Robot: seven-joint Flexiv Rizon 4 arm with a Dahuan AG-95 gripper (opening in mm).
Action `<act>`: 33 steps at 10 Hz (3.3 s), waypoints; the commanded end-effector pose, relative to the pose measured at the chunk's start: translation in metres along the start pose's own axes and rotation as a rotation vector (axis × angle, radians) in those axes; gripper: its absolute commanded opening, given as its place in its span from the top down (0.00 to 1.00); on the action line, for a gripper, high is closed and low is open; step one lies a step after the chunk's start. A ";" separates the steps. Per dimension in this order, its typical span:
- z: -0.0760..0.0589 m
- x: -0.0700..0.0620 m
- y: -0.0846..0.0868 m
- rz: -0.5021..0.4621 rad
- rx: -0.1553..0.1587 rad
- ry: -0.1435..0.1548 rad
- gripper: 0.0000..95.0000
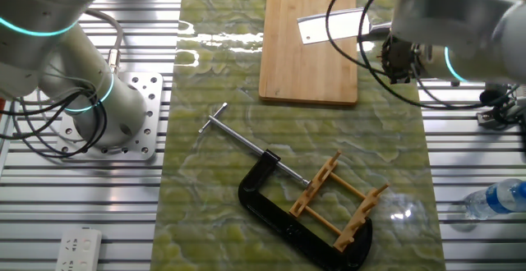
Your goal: Put the knife on the knife rack
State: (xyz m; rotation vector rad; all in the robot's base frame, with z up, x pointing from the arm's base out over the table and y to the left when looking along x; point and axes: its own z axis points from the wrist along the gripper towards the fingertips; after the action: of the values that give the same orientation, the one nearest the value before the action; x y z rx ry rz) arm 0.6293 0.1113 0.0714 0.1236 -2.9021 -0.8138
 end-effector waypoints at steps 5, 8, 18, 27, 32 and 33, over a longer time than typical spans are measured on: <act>0.008 -0.005 0.004 0.011 -0.087 0.005 1.00; 0.018 -0.011 0.008 0.007 -0.093 0.006 1.00; 0.050 -0.023 0.016 0.028 -0.186 0.010 0.80; 0.071 -0.015 0.038 0.045 -0.213 0.012 0.80; 0.081 -0.017 0.045 0.053 -0.213 0.000 0.80; 0.084 -0.017 0.047 0.059 -0.214 -0.009 0.80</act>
State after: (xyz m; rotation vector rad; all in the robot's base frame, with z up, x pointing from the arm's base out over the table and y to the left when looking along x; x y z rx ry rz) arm 0.6332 0.1961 0.0217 0.0126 -2.7876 -1.1080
